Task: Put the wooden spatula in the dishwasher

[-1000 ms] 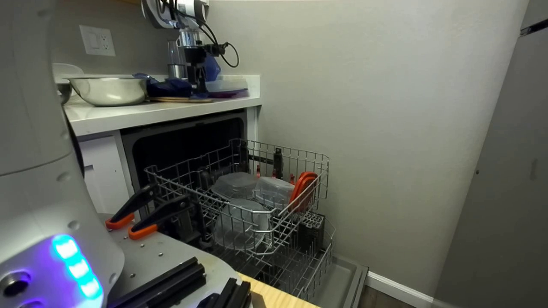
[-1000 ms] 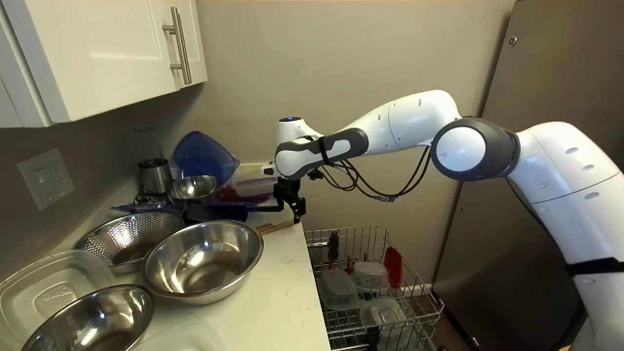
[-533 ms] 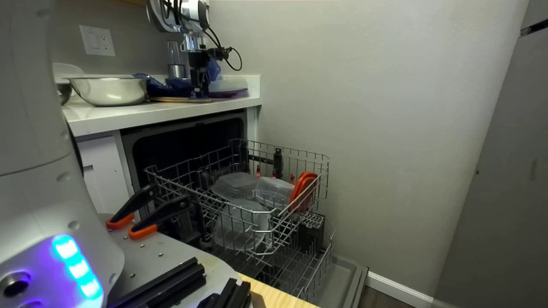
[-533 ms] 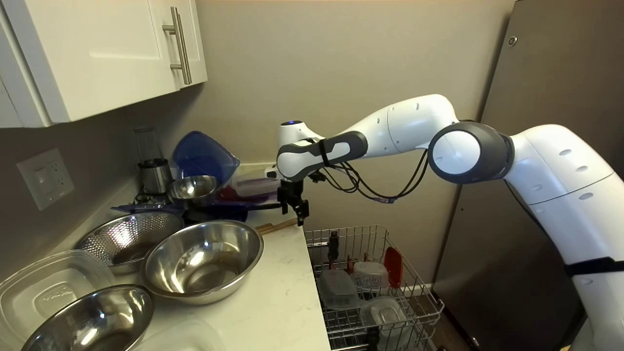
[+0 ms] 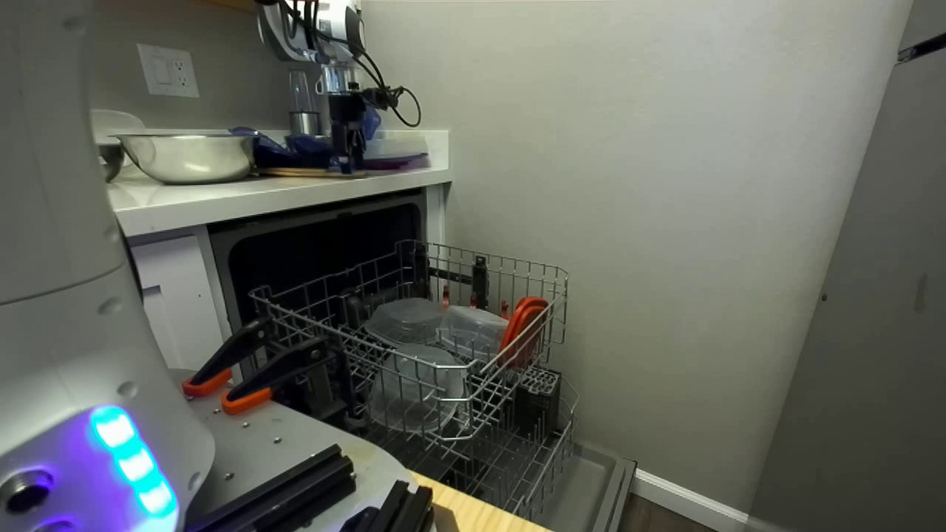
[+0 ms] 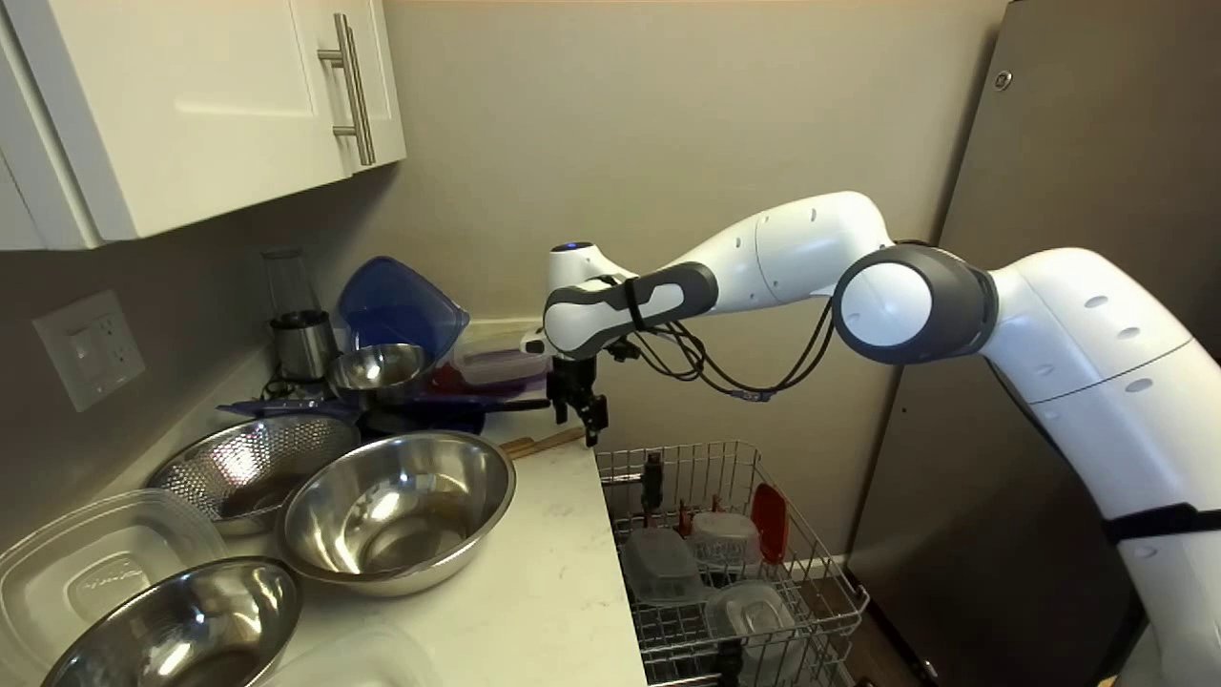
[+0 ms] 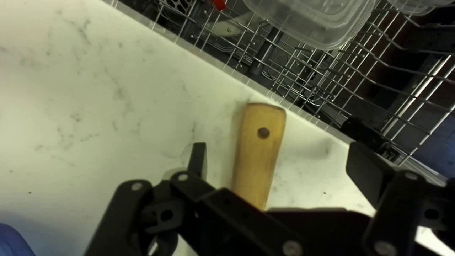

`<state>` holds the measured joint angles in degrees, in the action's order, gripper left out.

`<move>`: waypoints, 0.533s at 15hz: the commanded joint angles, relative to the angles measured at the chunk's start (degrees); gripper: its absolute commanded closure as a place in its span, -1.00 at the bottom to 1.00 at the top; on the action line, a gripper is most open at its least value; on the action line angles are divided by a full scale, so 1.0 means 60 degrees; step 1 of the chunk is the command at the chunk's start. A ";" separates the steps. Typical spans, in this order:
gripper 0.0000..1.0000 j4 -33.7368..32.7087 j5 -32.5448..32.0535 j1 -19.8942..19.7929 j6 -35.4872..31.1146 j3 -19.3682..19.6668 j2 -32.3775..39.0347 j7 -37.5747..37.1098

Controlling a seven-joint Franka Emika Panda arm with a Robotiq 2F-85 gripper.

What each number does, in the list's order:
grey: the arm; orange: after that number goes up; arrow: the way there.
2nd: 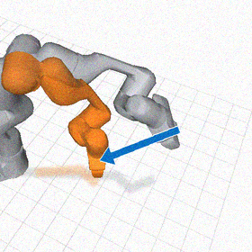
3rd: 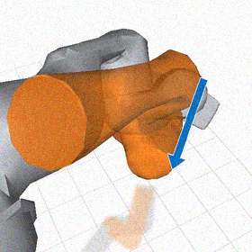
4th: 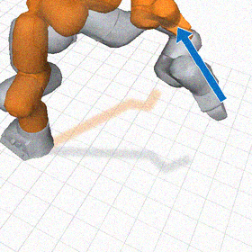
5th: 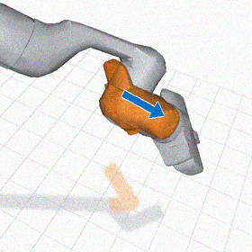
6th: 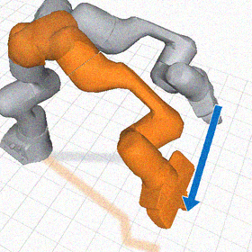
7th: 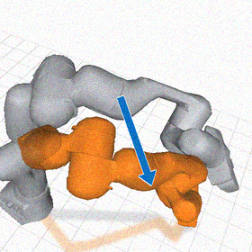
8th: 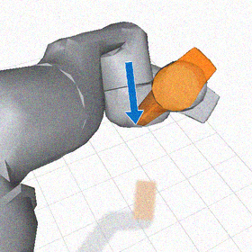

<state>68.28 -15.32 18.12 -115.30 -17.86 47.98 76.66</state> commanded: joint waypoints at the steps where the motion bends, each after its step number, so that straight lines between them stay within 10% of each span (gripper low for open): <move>1: -0.80 -0.0324 0.0089 0.0010 0.0374 -0.0030 0.0231 0.0084; 8: 0.29 -0.0644 0.0104 0.0009 0.0454 -0.0052 0.0391 0.0073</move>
<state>65.91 -15.32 18.21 -114.23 -17.88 49.59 76.66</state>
